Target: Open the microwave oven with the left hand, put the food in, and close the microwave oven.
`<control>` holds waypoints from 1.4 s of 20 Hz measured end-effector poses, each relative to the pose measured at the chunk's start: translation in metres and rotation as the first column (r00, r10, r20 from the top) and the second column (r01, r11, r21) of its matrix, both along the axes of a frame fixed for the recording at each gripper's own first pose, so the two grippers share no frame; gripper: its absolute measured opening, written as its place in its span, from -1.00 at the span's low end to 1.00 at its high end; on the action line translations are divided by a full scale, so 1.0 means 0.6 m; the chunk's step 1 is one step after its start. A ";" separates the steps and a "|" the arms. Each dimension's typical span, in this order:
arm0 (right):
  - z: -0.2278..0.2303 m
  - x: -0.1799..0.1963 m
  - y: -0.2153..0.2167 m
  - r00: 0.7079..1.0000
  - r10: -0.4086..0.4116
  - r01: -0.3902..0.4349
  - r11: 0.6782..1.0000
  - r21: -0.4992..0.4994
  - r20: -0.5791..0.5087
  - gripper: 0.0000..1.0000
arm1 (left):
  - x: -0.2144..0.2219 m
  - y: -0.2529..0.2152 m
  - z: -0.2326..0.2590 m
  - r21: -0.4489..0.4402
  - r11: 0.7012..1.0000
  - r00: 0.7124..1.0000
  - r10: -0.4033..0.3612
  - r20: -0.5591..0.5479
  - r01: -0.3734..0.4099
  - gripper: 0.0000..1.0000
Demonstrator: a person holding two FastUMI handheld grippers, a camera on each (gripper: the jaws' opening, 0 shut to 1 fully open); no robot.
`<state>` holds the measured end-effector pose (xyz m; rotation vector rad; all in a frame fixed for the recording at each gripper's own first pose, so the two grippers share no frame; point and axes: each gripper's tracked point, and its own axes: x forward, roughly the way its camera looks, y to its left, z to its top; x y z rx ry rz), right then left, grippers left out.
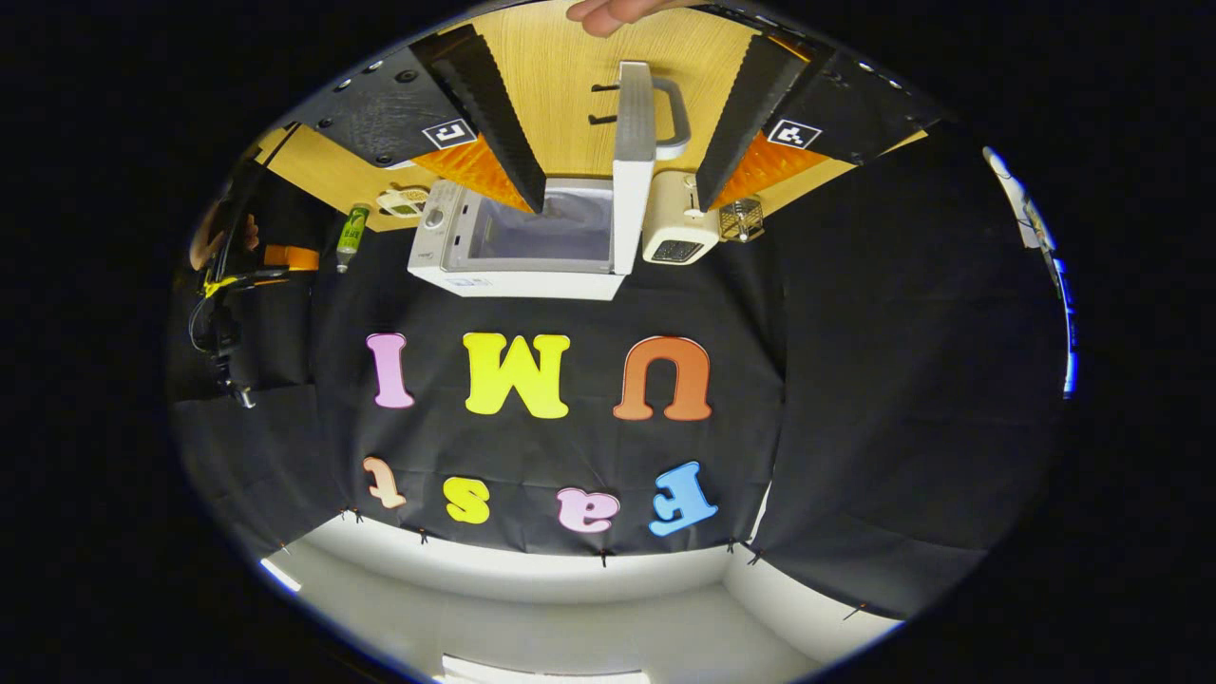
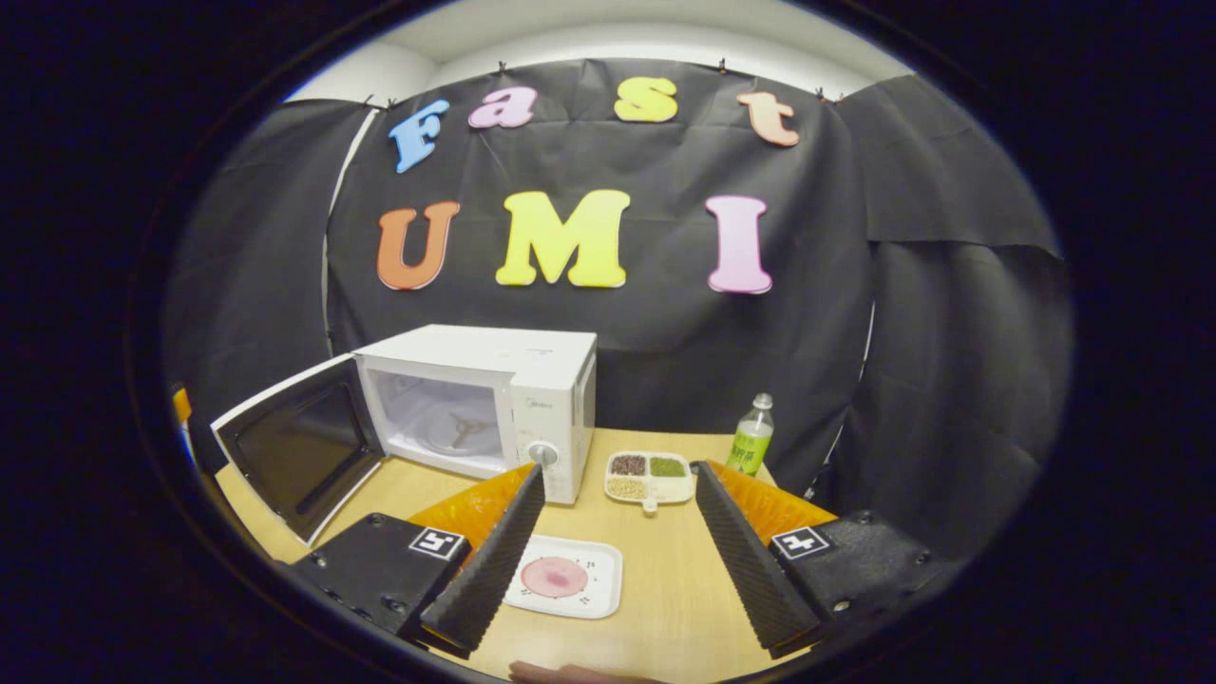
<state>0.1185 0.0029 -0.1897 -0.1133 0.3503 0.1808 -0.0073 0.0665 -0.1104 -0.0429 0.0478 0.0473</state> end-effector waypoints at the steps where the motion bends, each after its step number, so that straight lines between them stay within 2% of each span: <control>1: -0.015 0.021 -0.002 0.999 0.008 -0.008 1.000 -0.005 -0.045 0.90 | 0.008 -0.001 0.014 0.005 1.000 1.000 0.004 0.020 -0.004 0.90; 2: -0.032 0.041 -0.003 0.996 0.015 -0.016 1.000 -0.013 -0.090 0.89 | 0.019 -0.002 0.027 0.008 1.000 0.999 0.006 0.038 -0.007 0.90; 3: -0.057 0.063 -0.007 0.989 0.017 -0.022 0.999 -0.031 -0.145 1.00 | 0.029 -0.006 0.038 0.010 1.000 0.999 0.004 0.052 -0.004 0.90; 4: -0.088 0.078 -0.012 0.977 0.016 -0.026 0.999 -0.043 -0.213 1.00 | 0.038 -0.009 0.049 0.015 1.000 0.998 0.001 0.068 -0.002 0.90; 5: -0.128 0.092 -0.013 0.953 0.023 -0.034 0.999 -0.034 -0.303 0.84 | 0.048 -0.012 0.061 0.016 1.000 0.996 0.003 0.090 -0.005 0.90; 6: -0.161 0.096 -0.009 0.921 0.037 -0.043 0.999 -0.007 -0.389 0.96 | 0.055 -0.013 0.070 0.013 1.000 0.995 0.007 0.103 -0.009 0.90; 8: -0.234 0.092 0.007 0.817 0.078 -0.043 0.996 0.074 -0.572 0.89 | 0.070 -0.024 0.080 0.002 1.000 0.992 0.000 0.125 0.000 0.89; 9: -0.265 0.096 0.012 0.772 0.091 -0.037 0.994 0.098 -0.629 0.86 | 0.076 -0.028 0.084 -0.002 1.000 0.991 -0.006 0.135 0.006 0.89; 10: -0.287 0.096 0.007 0.740 0.089 -0.034 0.995 0.095 -0.667 0.60 | 0.082 -0.029 0.087 -0.004 1.000 0.989 -0.013 0.145 0.014 0.89; 12: -0.327 0.096 -0.007 0.690 0.072 -0.025 0.997 0.076 -0.720 0.56 | 0.092 -0.019 0.079 -0.009 1.000 0.991 -0.001 0.132 0.002 0.89; 14: -0.360 0.088 -0.006 0.623 0.074 -0.009 0.996 0.088 -0.779 0.45 | 0.097 -0.005 0.073 -0.016 1.000 0.992 0.021 0.122 -0.019 0.89; 15: -0.373 0.081 -0.003 0.583 0.090 -0.004 0.994 0.108 -0.807 0.63 | 0.097 -0.002 0.070 -0.021 1.000 0.993 0.026 0.115 -0.024 0.89; 16: -0.386 0.076 -0.001 0.544 0.106 -0.001 0.992 0.126 -0.832 0.29 | 0.098 0.000 0.068 -0.025 0.999 0.994 0.029 0.109 -0.026 0.89; 17: -0.397 0.072 -0.001 0.514 0.113 0.007 0.991 0.136 -0.850 0.19 | 0.099 0.001 0.065 -0.030 0.999 0.994 0.030 0.104 -0.027 0.89; 18: -0.409 0.068 -0.006 0.485 0.106 0.008 0.992 0.126 -0.868 0.29 | 0.098 0.003 0.064 -0.031 0.999 0.994 0.033 0.101 -0.030 0.89; 19: -0.423 0.065 -0.012 0.453 0.101 0.008 0.993 0.117 -0.886 0.22 | 0.098 0.006 0.064 -0.032 0.999 0.994 0.036 0.099 -0.033 0.89; 20: -0.433 0.061 -0.008 0.415 0.119 0.006 0.991 0.133 -0.902 -0.24 | 0.096 0.006 0.063 -0.030 0.999 0.994 0.037 0.099 -0.034 0.89; 21: -0.441 0.045 -0.005 0.329 0.154 0.023 0.985 0.171 -0.932 -0.46 | 0.094 0.006 0.062 -0.026 0.999 0.994 0.038 0.099 -0.035 0.89; 22: -0.448 0.047 0.004 0.301 0.187 0.063 0.975 0.215 -0.935 -0.82 | 0.091 0.007 0.063 -0.022 0.999 0.994 0.039 0.099 -0.037 0.89; 23: -0.458 0.045 0.016 0.271 0.232 0.089 0.960 0.264 -0.934 -0.92 | 0.088 0.008 0.061 -0.017 0.999 0.994 0.042 0.100 -0.041 0.89; 24: -0.447 0.051 0.011 0.247 0.277 0.092 0.947 0.307 -0.929 -0.92 | 0.086 0.010 0.061 -0.013 0.999 0.994 0.043 0.101 -0.042 0.89; 25: -0.447 0.053 0.010 0.237 0.310 0.105 0.934 0.342 -0.921 -0.92 | 0.081 0.009 0.061 -0.010 0.999 0.994 0.043 0.101 -0.043 0.89; 28: -0.443 0.051 0.010 0.240 0.354 0.124 0.912 0.390 -0.904 -0.93 | 0.072 0.013 0.066 -0.017 0.999 0.992 0.045 0.114 -0.043 0.89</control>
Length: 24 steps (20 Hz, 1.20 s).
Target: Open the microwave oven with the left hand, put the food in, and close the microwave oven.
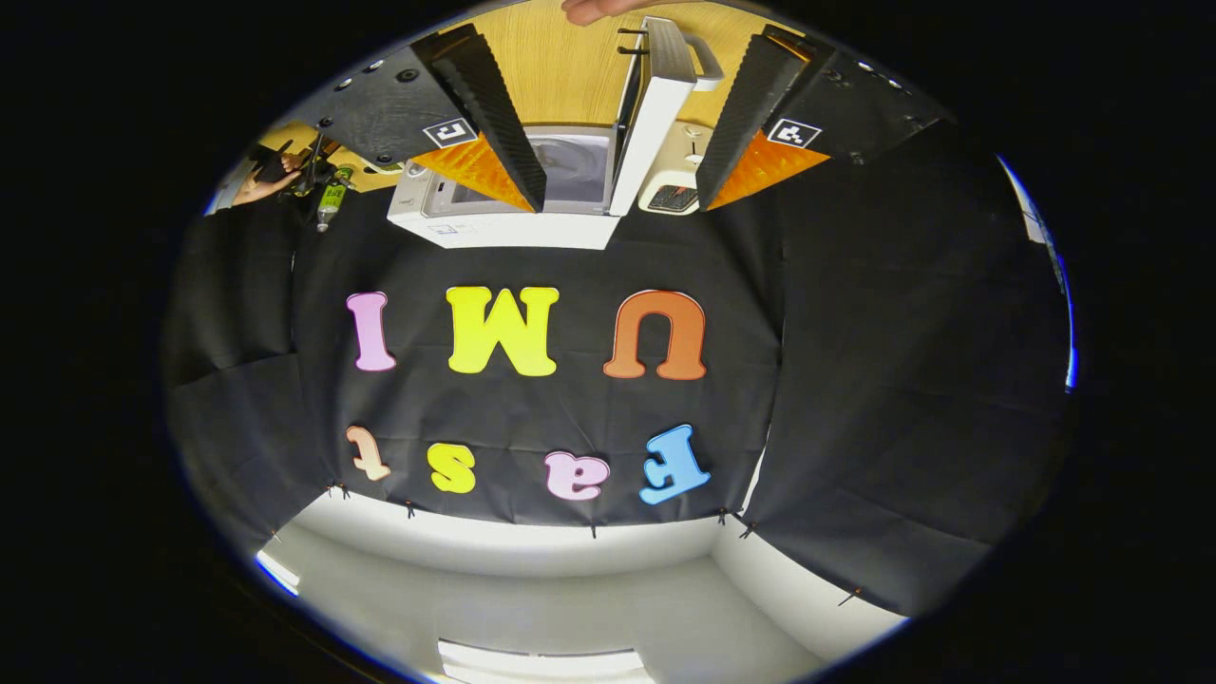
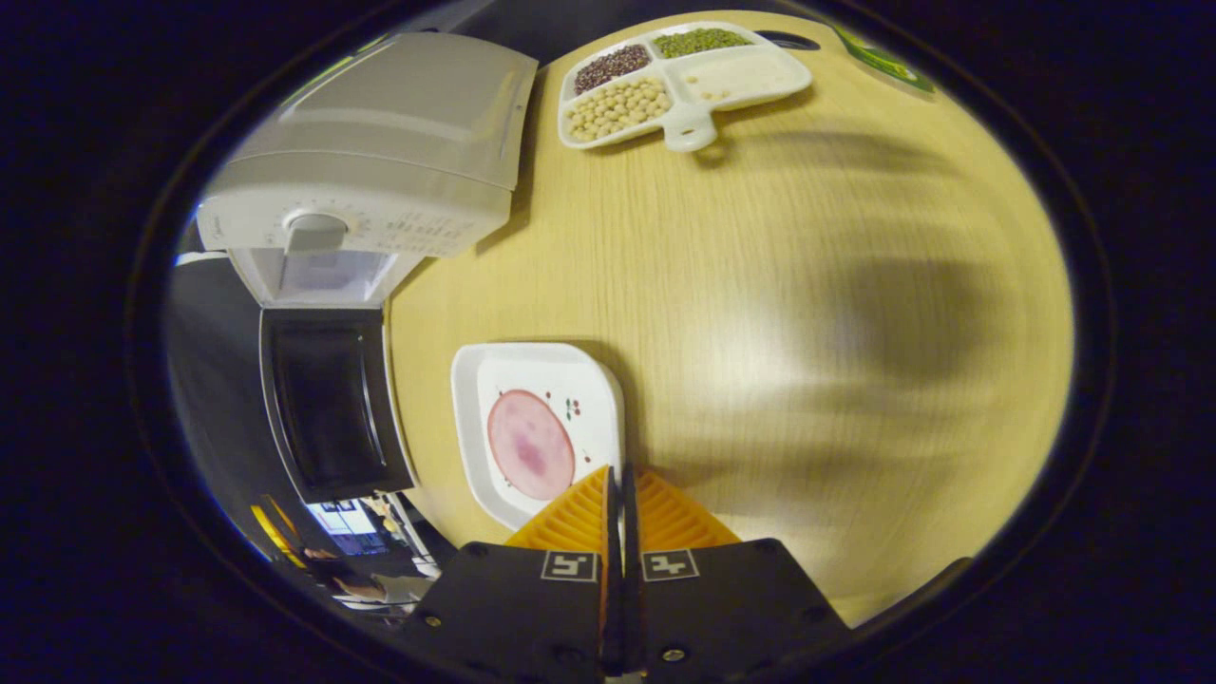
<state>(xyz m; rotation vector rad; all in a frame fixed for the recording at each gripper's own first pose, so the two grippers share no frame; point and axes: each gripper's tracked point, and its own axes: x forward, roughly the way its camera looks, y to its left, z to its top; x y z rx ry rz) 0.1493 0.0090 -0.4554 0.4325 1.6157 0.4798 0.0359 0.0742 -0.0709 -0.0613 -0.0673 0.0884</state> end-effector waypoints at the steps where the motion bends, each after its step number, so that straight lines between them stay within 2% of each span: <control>1: 0.000 0.000 0.000 1.000 -0.013 0.013 1.000 0.007 0.005 -0.93 | -0.004 -0.002 0.000 -0.008 1.000 1.000 -0.005 -0.001 0.005 0.89; 4: 0.005 -0.005 -0.005 0.997 -0.072 0.072 0.997 0.005 0.011 -0.92 | -0.019 -0.005 -0.002 -0.031 0.999 1.000 -0.020 0.002 0.020 0.89; 5: 0.012 -0.004 -0.003 0.996 -0.079 0.078 0.997 0.014 0.031 -1.00 | -0.023 -0.005 -0.003 -0.035 0.999 1.000 -0.028 0.000 0.028 0.89; 6: 0.020 0.000 -0.002 0.994 -0.089 0.088 0.996 0.019 0.060 -0.92 | -0.029 -0.004 -0.004 -0.035 0.999 0.999 -0.035 0.001 0.035 0.89; 10: 0.083 -0.018 0.021 0.983 -0.111 0.103 0.993 0.059 0.146 -0.92 | -0.049 0.001 -0.010 -0.025 0.998 0.999 -0.051 -0.002 0.051 0.89; 14: 0.112 -0.046 0.086 0.974 -0.126 0.111 0.990 0.091 0.186 -0.93 | -0.066 0.018 -0.017 -0.023 0.998 0.998 -0.056 -0.003 0.056 0.89; 17: 0.112 -0.053 0.148 0.962 -0.194 0.179 0.979 0.093 0.191 -0.92 | -0.073 0.032 -0.021 -0.017 0.999 0.999 -0.051 -0.007 0.051 0.89; 20: 0.114 -0.049 0.212 0.938 -0.271 0.255 0.962 0.096 0.216 -0.92 | -0.080 0.045 -0.027 -0.007 0.999 0.999 -0.045 -0.009 0.045 0.89; 24: 0.133 -0.032 0.310 0.873 -0.414 0.370 0.907 0.202 0.259 -0.93 | -0.087 0.073 -0.040 0.035 0.999 0.999 -0.020 -0.031 0.021 0.89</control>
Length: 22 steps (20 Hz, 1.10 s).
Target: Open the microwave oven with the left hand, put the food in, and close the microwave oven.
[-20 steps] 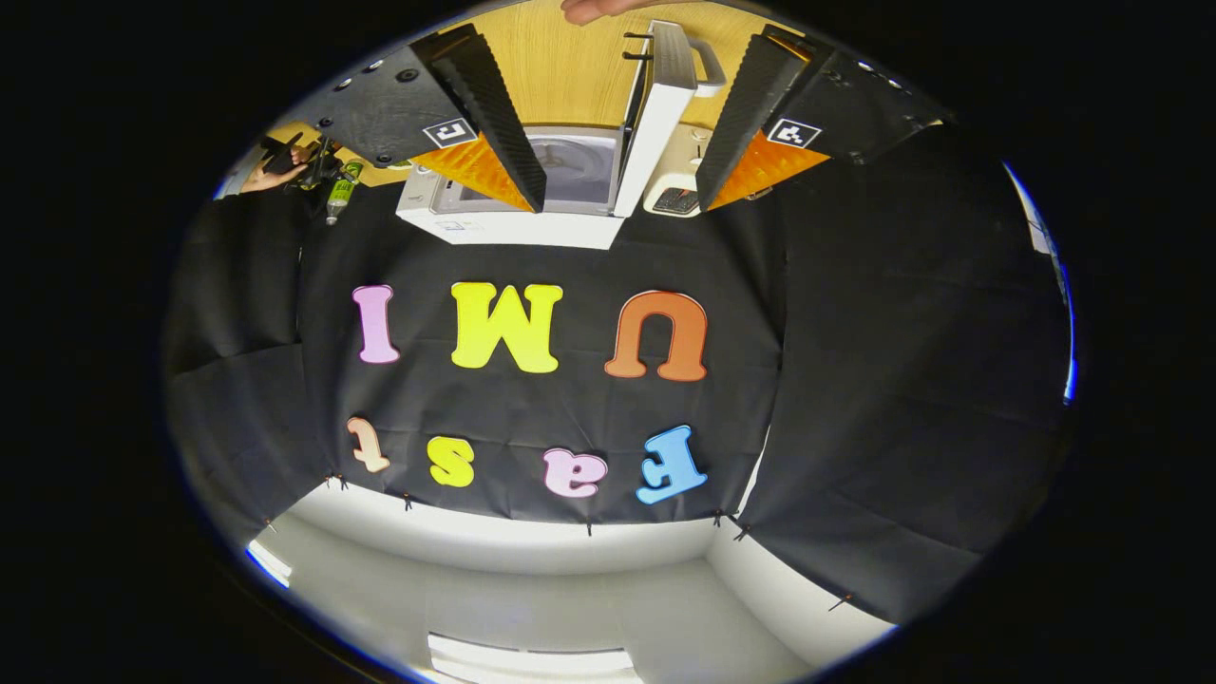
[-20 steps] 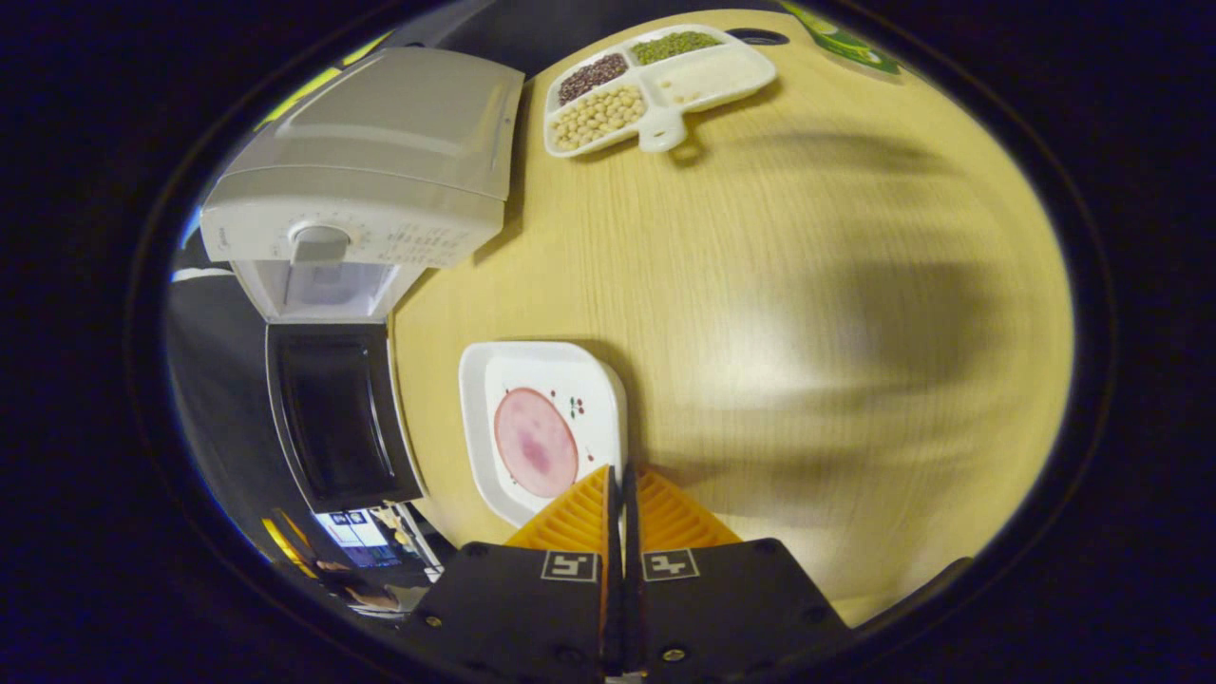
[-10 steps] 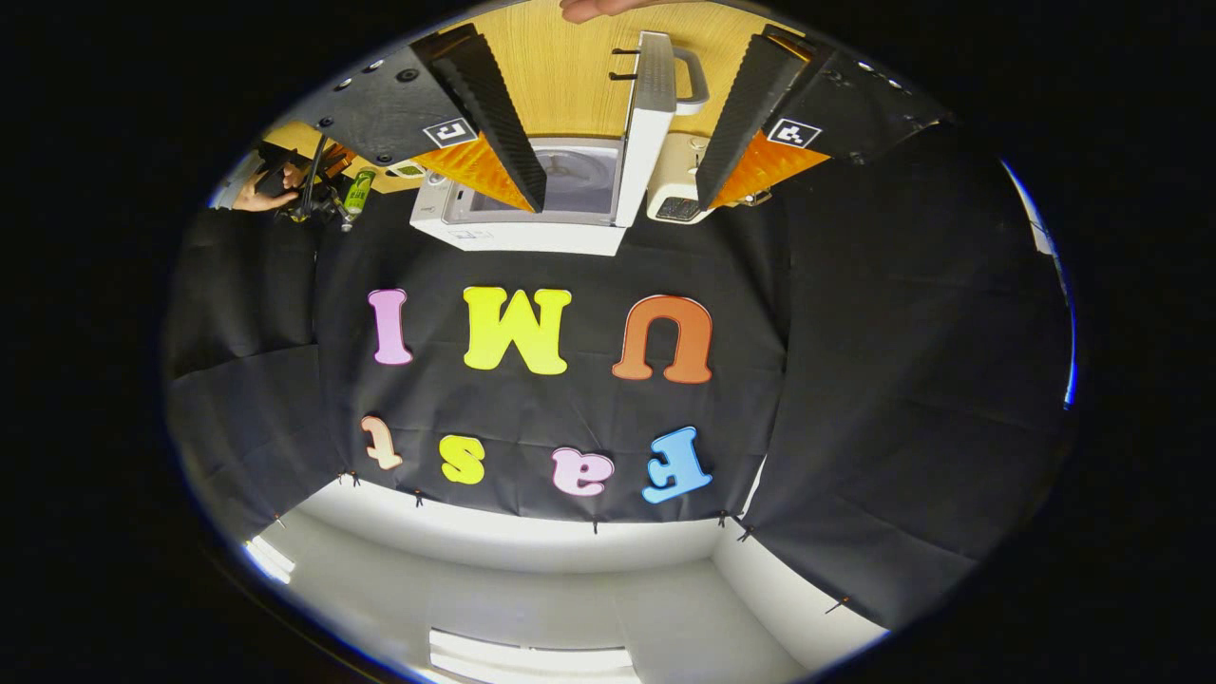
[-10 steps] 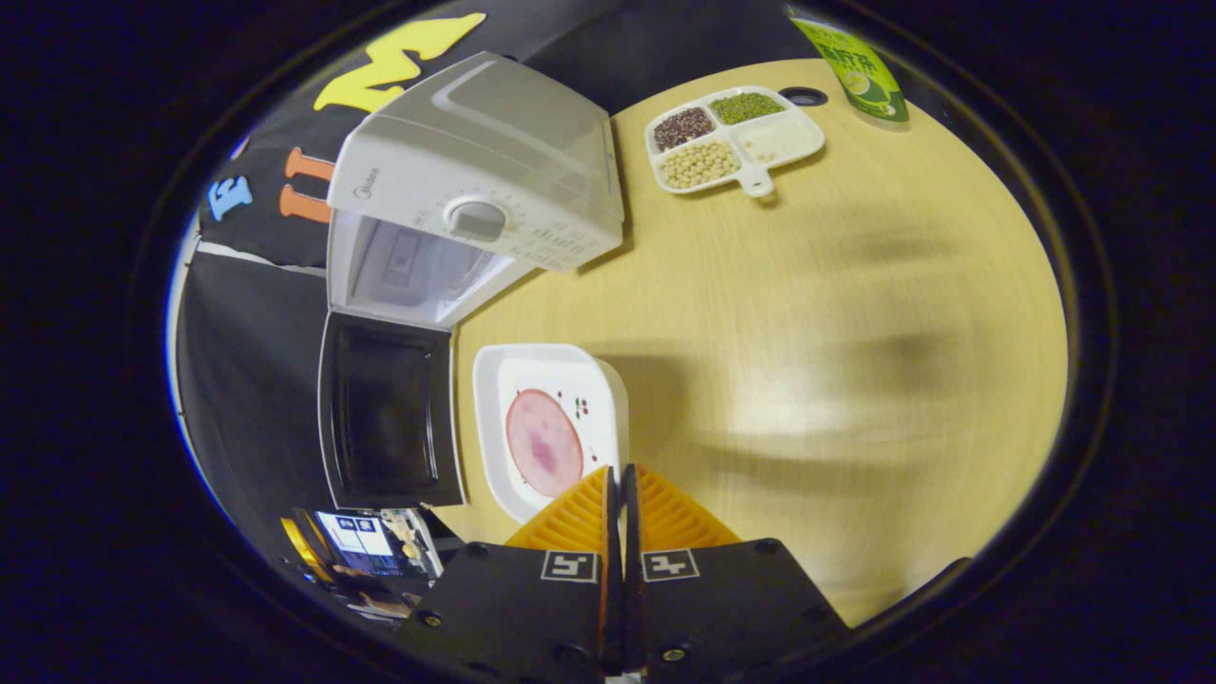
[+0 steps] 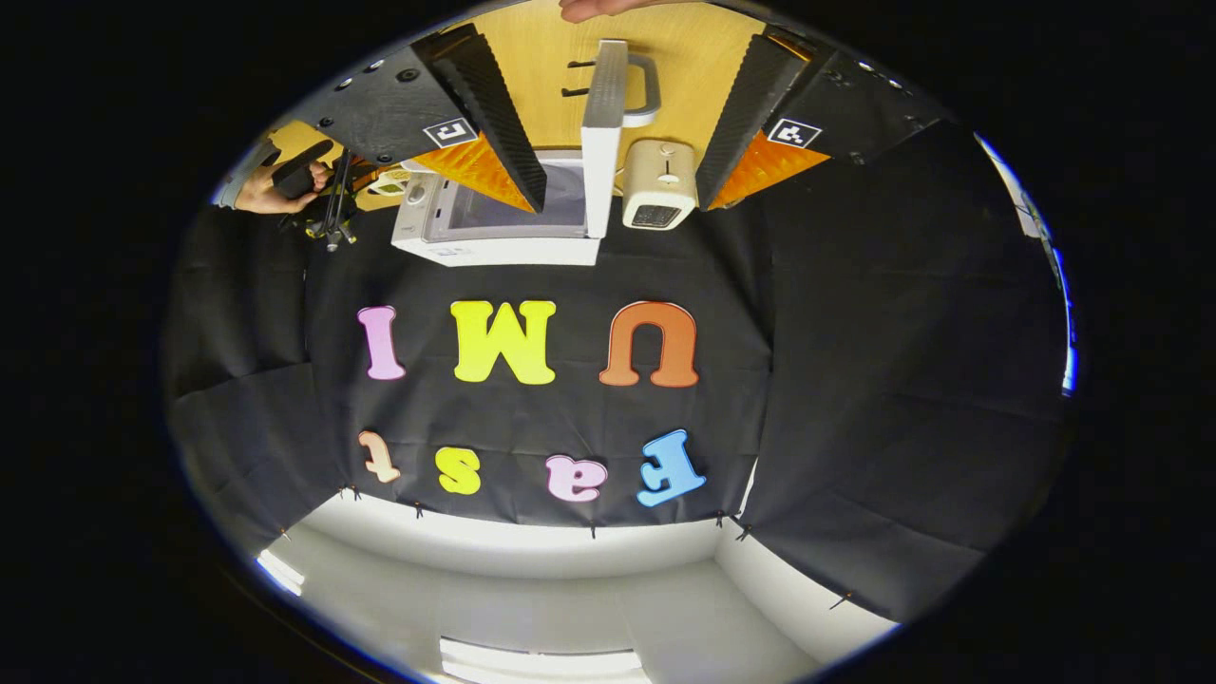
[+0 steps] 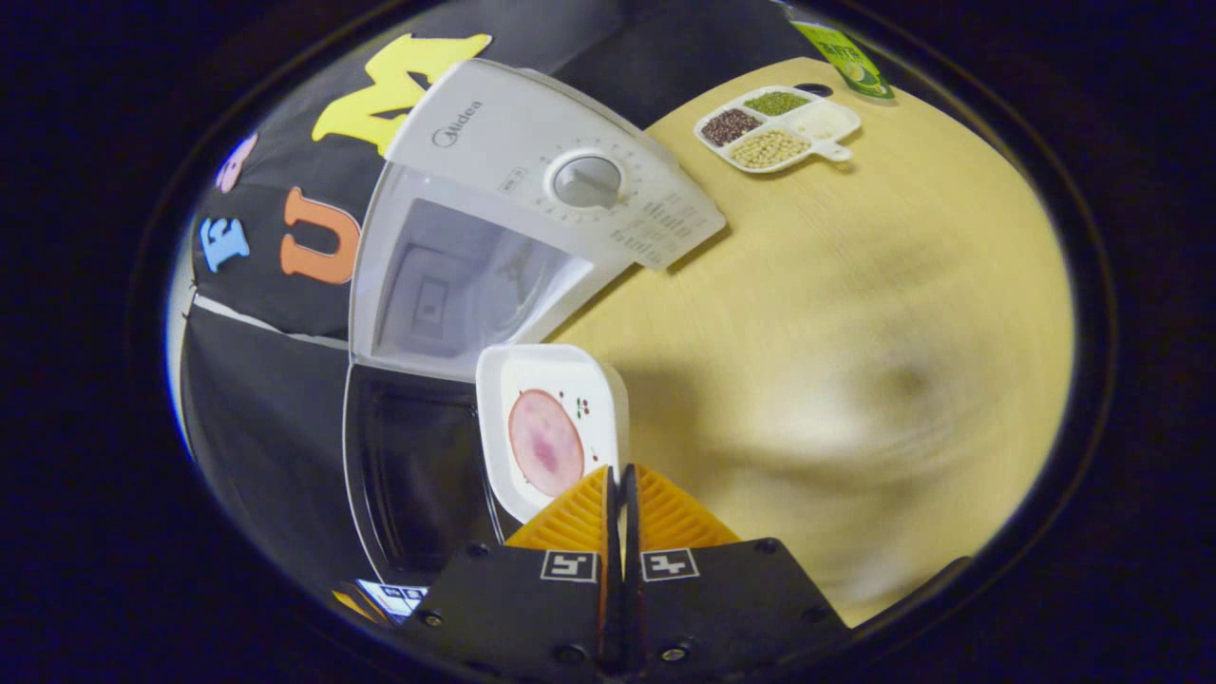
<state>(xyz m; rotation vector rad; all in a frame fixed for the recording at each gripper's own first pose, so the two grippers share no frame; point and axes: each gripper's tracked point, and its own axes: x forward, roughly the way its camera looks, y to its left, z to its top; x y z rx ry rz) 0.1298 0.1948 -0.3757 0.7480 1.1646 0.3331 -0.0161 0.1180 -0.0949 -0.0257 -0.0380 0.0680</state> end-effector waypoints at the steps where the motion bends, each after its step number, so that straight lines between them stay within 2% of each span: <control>1: 0.001 0.006 0.021 0.999 -0.026 0.026 1.000 0.012 0.026 -0.92 | -0.001 0.004 -0.002 0.005 1.000 1.000 0.000 -0.003 0.000 0.89; 3: 0.006 0.023 0.062 0.994 -0.094 0.091 0.995 0.048 0.064 -0.92 | -0.005 0.008 -0.008 -0.001 1.000 1.000 -0.006 -0.007 0.006 0.89; 4: 0.011 0.035 0.086 0.987 -0.135 0.129 0.989 0.078 0.088 -1.00 | -0.006 0.011 -0.012 -0.005 1.000 1.000 -0.010 -0.012 0.010 0.89; 5: 0.017 0.049 0.106 0.976 -0.185 0.171 0.978 0.116 0.114 -0.93 | -0.009 0.016 -0.013 -0.007 1.000 1.000 -0.010 -0.016 0.010 0.89; 7: 0.026 0.080 0.142 0.947 -0.287 0.259 0.948 0.183 0.146 -0.93 | -0.012 0.027 -0.016 -0.008 1.000 1.000 -0.001 -0.020 0.001 0.89; 8: 0.028 0.093 0.157 0.930 -0.335 0.302 0.930 0.210 0.147 -1.00 | -0.014 0.034 -0.014 -0.012 1.000 1.000 0.004 -0.020 -0.005 0.89; 9: 0.028 0.106 0.171 0.915 -0.375 0.336 0.913 0.232 0.150 -0.93 | -0.014 0.039 -0.012 -0.018 1.000 1.000 0.008 -0.019 -0.009 0.89; 11: 0.024 0.139 0.196 0.880 -0.455 0.408 0.871 0.274 0.137 -0.92 | -0.013 0.047 -0.012 -0.028 1.000 1.000 0.011 -0.017 -0.011 0.89; 12: 0.021 0.151 0.203 0.857 -0.500 0.451 0.843 0.291 0.120 -1.00 | -0.013 0.052 -0.014 -0.030 0.999 1.000 0.015 -0.017 -0.015 0.89; 13: 0.016 0.168 0.210 0.831 -0.548 0.498 0.811 0.308 0.098 -0.93 | -0.016 0.058 -0.016 -0.029 0.999 1.000 0.022 -0.021 -0.022 0.89; 14: 0.011 0.181 0.215 0.802 -0.593 0.543 0.775 0.323 0.074 -1.00 | -0.016 0.070 -0.016 -0.027 0.999 0.999 0.042 -0.017 -0.043 0.89; 15: 0.007 0.198 0.220 0.772 -0.633 0.582 0.740 0.337 0.058 -0.92 | -0.014 0.082 -0.016 -0.023 0.998 0.998 0.064 -0.013 -0.064 0.89; 16: 0.005 0.214 0.224 0.746 -0.664 0.610 0.712 0.348 0.053 -1.00 | -0.012 0.088 -0.014 -0.021 0.997 0.997 0.074 -0.010 -0.075 0.89; 17: 0.006 0.229 0.228 0.723 -0.688 0.629 0.691 0.356 0.058 -0.93 | -0.012 0.092 -0.012 -0.024 0.997 0.997 0.079 -0.007 -0.079 0.89; 19: 0.006 0.262 0.235 0.686 -0.724 0.657 0.660 0.364 0.075 -1.00 | -0.011 0.092 -0.015 -0.037 0.997 0.997 0.073 -0.010 -0.073 0.89; 20: 0.004 0.275 0.243 0.676 -0.732 0.660 0.653 0.372 0.086 -0.93 | -0.011 0.091 -0.016 -0.037 0.997 0.998 0.068 -0.010 -0.068 0.89; 22: -0.009 0.298 0.250 0.662 -0.743 0.671 0.646 0.364 0.097 -0.92 | -0.010 0.092 -0.015 -0.021 0.998 0.998 0.066 -0.009 -0.066 0.89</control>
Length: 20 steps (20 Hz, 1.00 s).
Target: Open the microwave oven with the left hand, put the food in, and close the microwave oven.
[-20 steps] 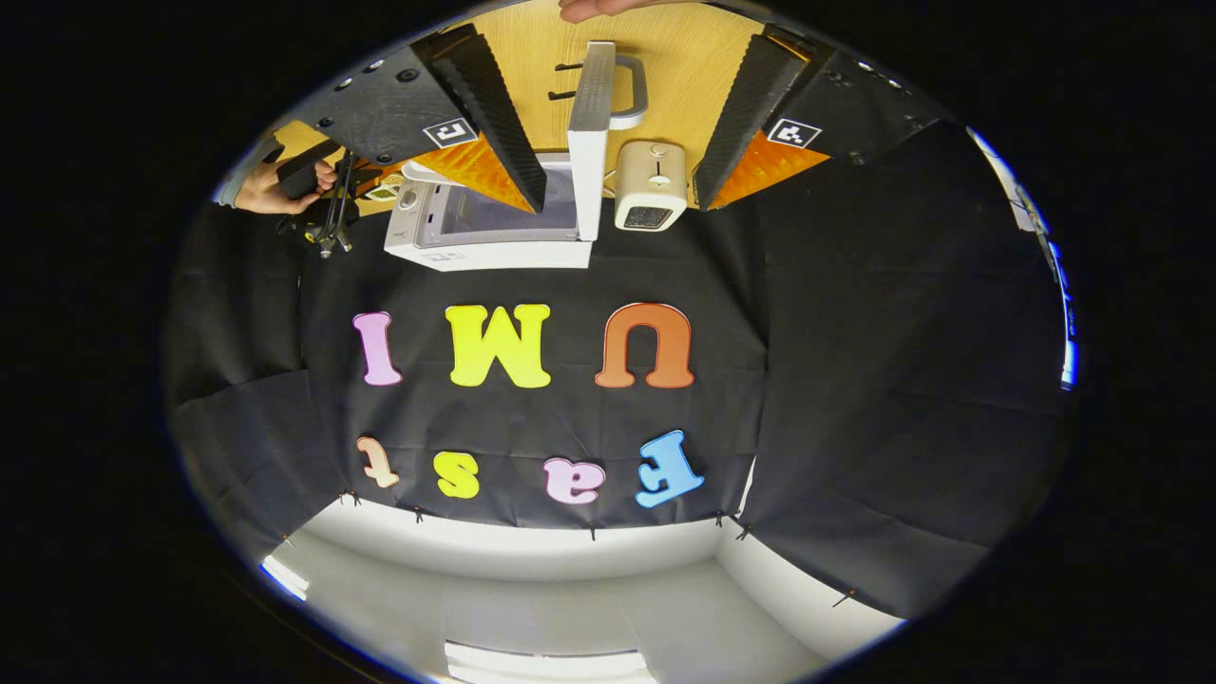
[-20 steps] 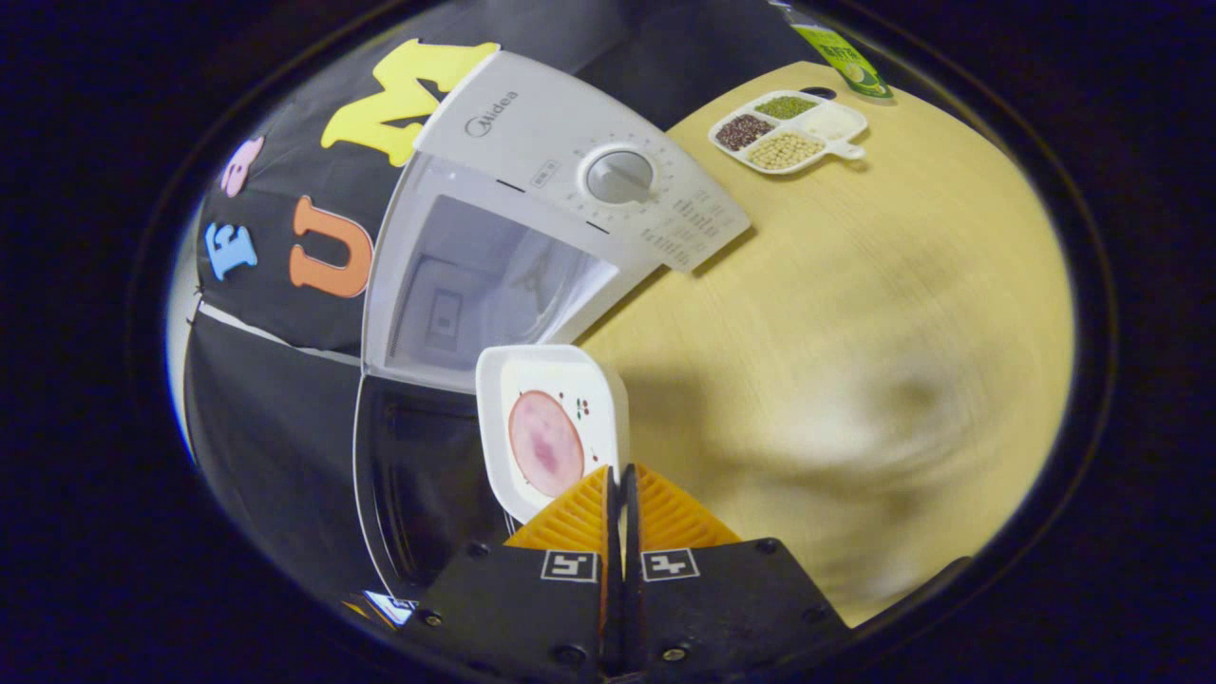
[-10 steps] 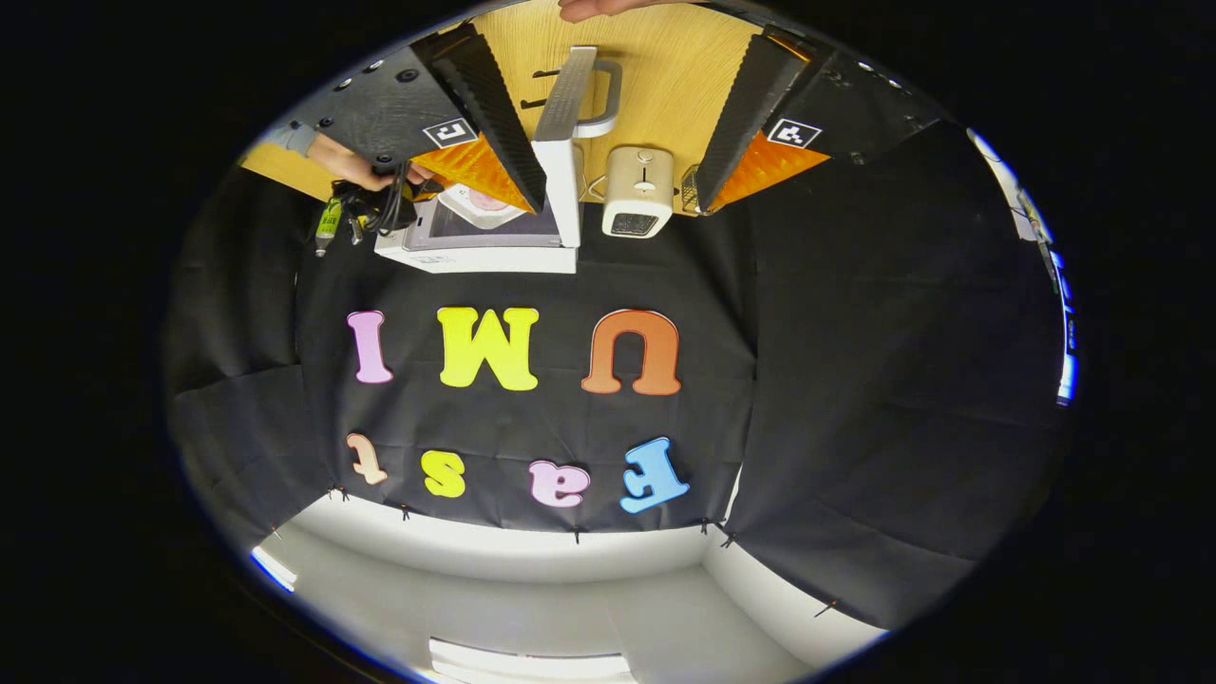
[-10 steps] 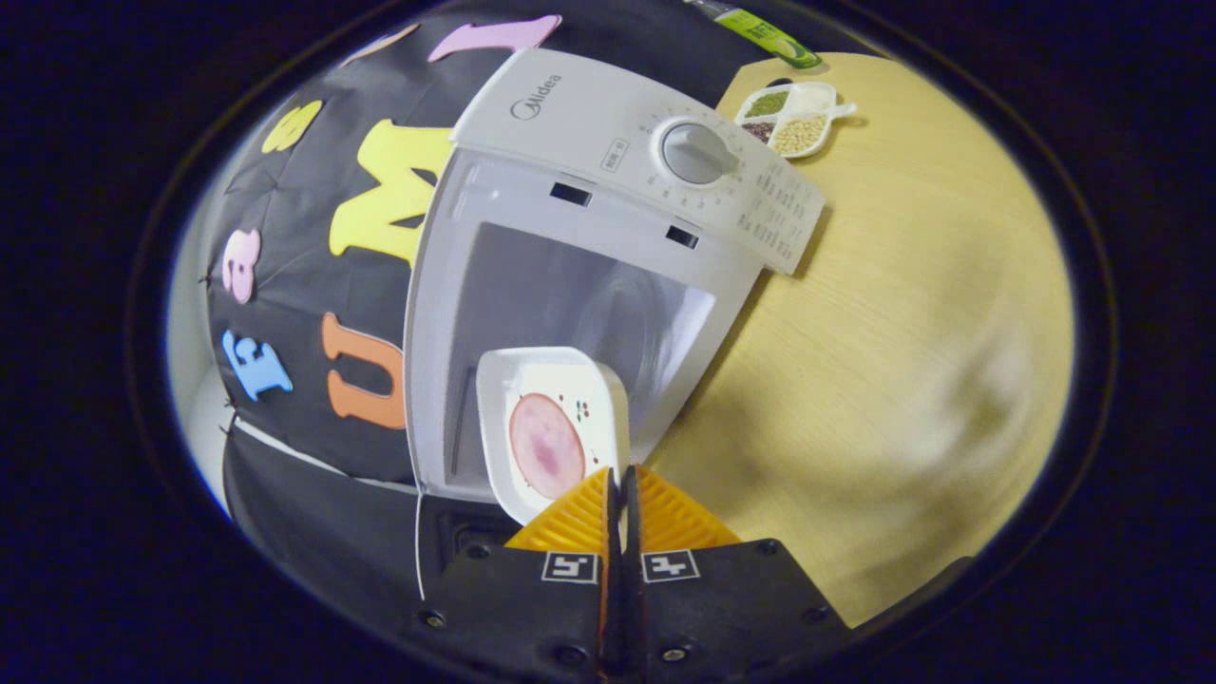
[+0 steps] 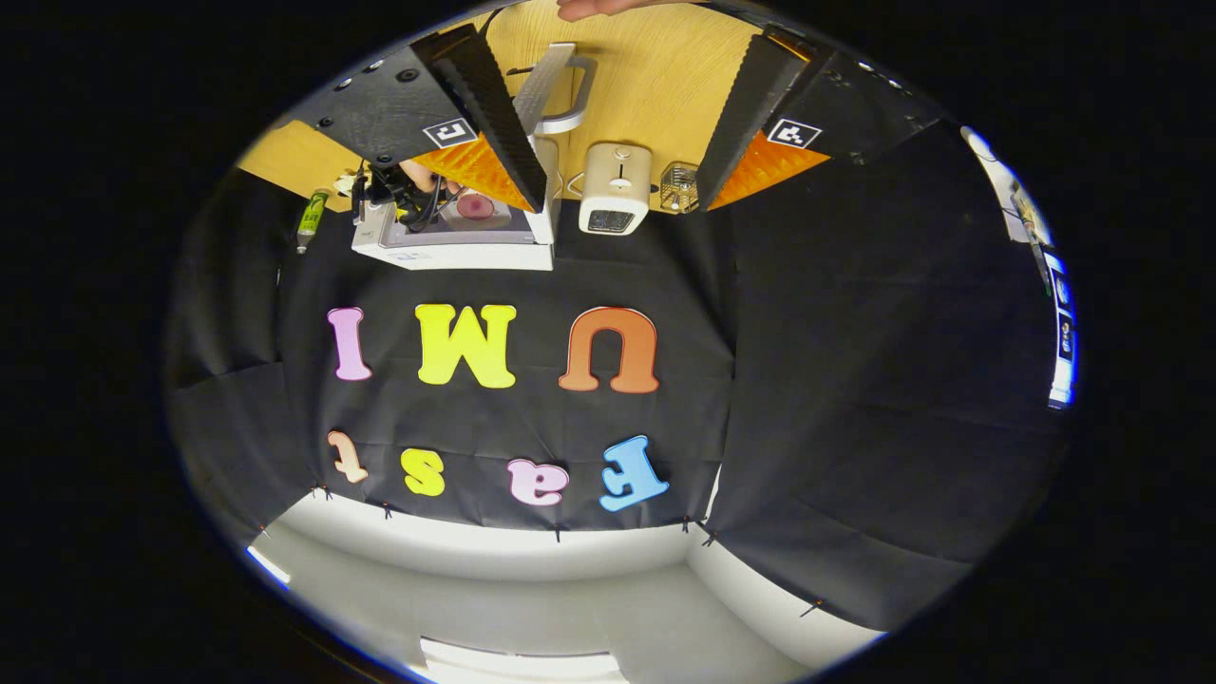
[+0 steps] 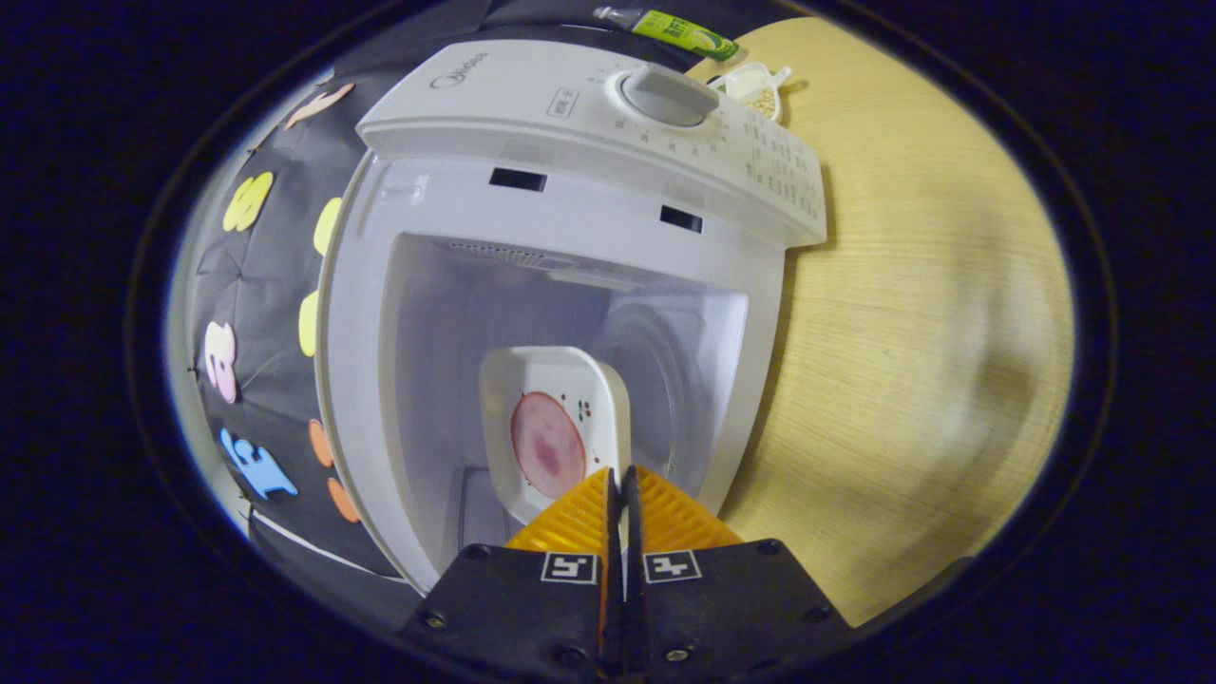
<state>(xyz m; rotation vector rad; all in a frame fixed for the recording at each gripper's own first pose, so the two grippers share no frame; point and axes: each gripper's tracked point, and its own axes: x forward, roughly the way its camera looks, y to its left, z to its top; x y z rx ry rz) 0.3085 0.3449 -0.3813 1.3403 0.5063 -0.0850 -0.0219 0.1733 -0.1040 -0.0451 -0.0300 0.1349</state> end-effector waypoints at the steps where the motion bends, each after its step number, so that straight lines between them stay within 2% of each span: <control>1: -0.008 0.012 0.002 1.000 -0.012 0.012 1.000 -0.013 -0.003 -0.91 | 0.001 0.001 0.000 0.010 1.000 1.000 0.000 0.000 0.000 0.89; 3: -0.019 0.028 0.001 0.999 -0.040 0.040 0.998 -0.045 0.005 -0.89 | 0.002 -0.003 -0.003 0.027 1.000 1.000 -0.001 -0.010 0.001 0.89; 5: -0.019 0.036 0.007 0.999 -0.035 0.037 0.997 -0.063 0.037 -0.79 | 0.002 -0.007 -0.013 0.047 0.999 1.000 -0.002 -0.031 0.004 0.89; 6: -0.018 0.040 0.010 0.998 -0.045 0.048 0.997 -0.061 0.050 -0.64 | 0.000 -0.006 -0.015 0.061 0.998 0.999 0.005 -0.036 -0.002 0.88; 7: -0.022 0.046 0.007 0.998 -0.039 0.042 0.996 -0.074 0.050 -0.63 | 0.001 -0.004 -0.015 0.071 0.997 0.999 0.017 -0.033 -0.015 0.88; 8: -0.020 0.037 0.005 0.998 -0.021 0.026 0.996 -0.080 0.063 -0.48 | 0.002 0.000 -0.013 0.072 0.997 0.999 0.034 -0.026 -0.032 0.88; 9: -0.016 0.038 0.008 0.997 -0.008 0.016 0.995 -0.095 0.077 -0.65 | 0.003 -0.001 -0.013 0.068 0.997 0.999 0.038 -0.023 -0.036 0.88; 10: -0.015 0.037 0.007 0.996 0.003 0.008 0.992 -0.127 0.087 -0.27 | 0.002 -0.007 -0.015 0.060 0.998 0.999 0.033 -0.025 -0.031 0.89; 11: -0.013 0.031 0.009 0.995 0.023 -0.008 0.987 -0.161 0.093 -0.41 | 0.001 -0.008 -0.018 0.053 0.998 0.999 0.032 -0.029 -0.031 0.89; 13: -0.001 0.018 0.017 0.988 0.084 -0.054 0.974 -0.220 0.127 0.45 | 0.001 -0.006 -0.021 0.046 0.998 0.999 0.032 -0.028 -0.030 0.88; 14: 0.001 0.007 0.015 0.986 0.113 -0.074 0.956 -0.284 0.126 0.58 | 0.001 -0.010 -0.023 0.038 0.999 0.999 0.023 -0.030 -0.022 0.88; 15: 0.005 -0.004 0.009 0.981 0.141 -0.085 0.930 -0.357 0.136 0.92 | 0.002 -0.010 -0.027 0.026 0.999 0.999 0.023 -0.033 -0.022 0.88; 17: 0.024 -0.029 -0.005 0.969 0.183 -0.085 0.876 -0.474 0.165 0.92 | 0.002 -0.010 -0.047 0.011 1.000 0.998 0.015 -0.068 -0.014 0.88; 18: 0.035 -0.045 -0.014 0.962 0.203 -0.077 0.844 -0.531 0.182 0.69 | 0.002 -0.012 -0.059 0.018 1.000 0.996 0.011 -0.088 -0.009 0.88; 19: 0.044 -0.061 -0.023 0.953 0.228 -0.068 0.802 -0.593 0.199 0.94 | 0.004 -0.005 -0.066 0.031 0.999 0.995 0.018 -0.096 -0.015 0.89; 20: 0.052 -0.080 -0.035 0.945 0.250 -0.055 0.756 -0.652 0.210 0.95 | 0.006 0.003 -0.074 0.046 0.999 0.994 0.030 -0.105 -0.025 0.88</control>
